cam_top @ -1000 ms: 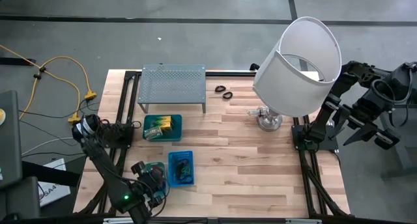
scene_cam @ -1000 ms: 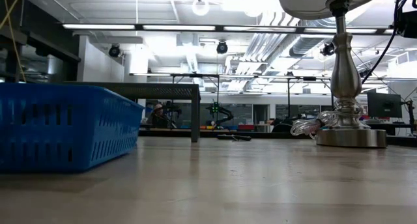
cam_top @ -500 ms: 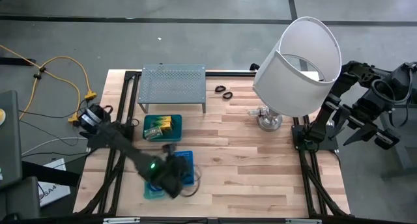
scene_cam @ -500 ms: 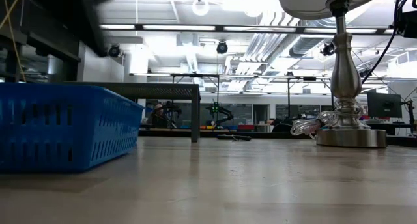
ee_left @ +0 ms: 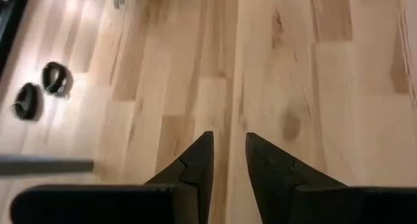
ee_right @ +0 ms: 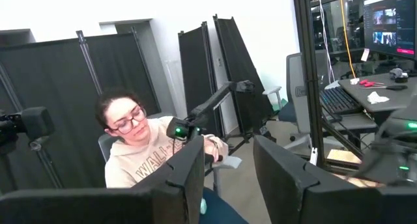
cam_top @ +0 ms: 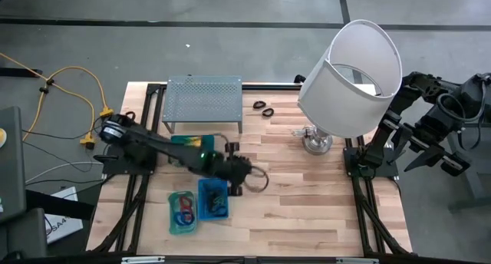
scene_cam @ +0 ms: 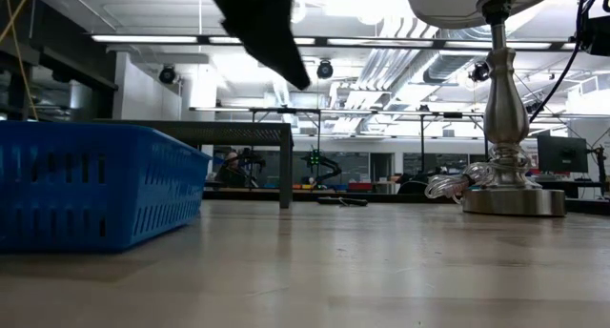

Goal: Pick & Place Office Desk Supplies
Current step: Put the top black spring keychain into the green bin

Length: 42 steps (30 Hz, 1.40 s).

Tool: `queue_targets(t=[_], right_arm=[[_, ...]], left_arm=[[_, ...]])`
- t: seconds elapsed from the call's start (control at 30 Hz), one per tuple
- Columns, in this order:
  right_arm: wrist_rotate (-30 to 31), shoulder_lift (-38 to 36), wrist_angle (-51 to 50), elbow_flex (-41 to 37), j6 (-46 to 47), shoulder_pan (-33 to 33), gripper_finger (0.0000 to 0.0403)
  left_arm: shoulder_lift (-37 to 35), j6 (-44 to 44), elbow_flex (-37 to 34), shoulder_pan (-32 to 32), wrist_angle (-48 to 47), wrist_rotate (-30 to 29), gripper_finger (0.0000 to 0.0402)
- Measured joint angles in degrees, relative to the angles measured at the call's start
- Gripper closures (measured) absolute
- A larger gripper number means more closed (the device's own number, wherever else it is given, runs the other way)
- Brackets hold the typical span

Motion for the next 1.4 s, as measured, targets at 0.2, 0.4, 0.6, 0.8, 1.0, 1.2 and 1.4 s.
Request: queue_targets(t=[0.2,0.4,0.6,0.8,1.0,1.2,1.4], right_arm=[[0.00,0.00,-0.01,-0.02,0.01,0.01,0.0283],[0.00,0.00,-0.04,-0.02,0.01,0.00,0.0283],[-0.01,0.00,-0.02,-0.02,0.01,0.00,0.0283],[-0.01,0.00,0.00,0.00,0.00,0.01,0.0283],[-0.01,0.00,0.02,0.00,0.01,0.02,0.0283],[0.01,0.00,-0.04,-0.01,0.00,0.00,0.0283],[-0.01,0.01,0.00,0.00,-0.01,0.01,0.0283]], left_arm=[[0.79,5.97,0.07,8.82,3.22,8.58,0.0318],[1.82,10.16,0.00,15.40,5.43,15.61,0.0318],[1.81,14.62,0.04,16.62,10.77,16.38,0.0318],[1.81,19.50,0.04,18.49,15.57,16.14,0.0318],[3.70,23.57,0.12,23.46,20.80,17.30,0.0318],[5.14,25.97,1.26,27.73,22.07,19.42,0.0318],[10.07,27.93,7.48,30.11,22.20,20.23,0.0318]])
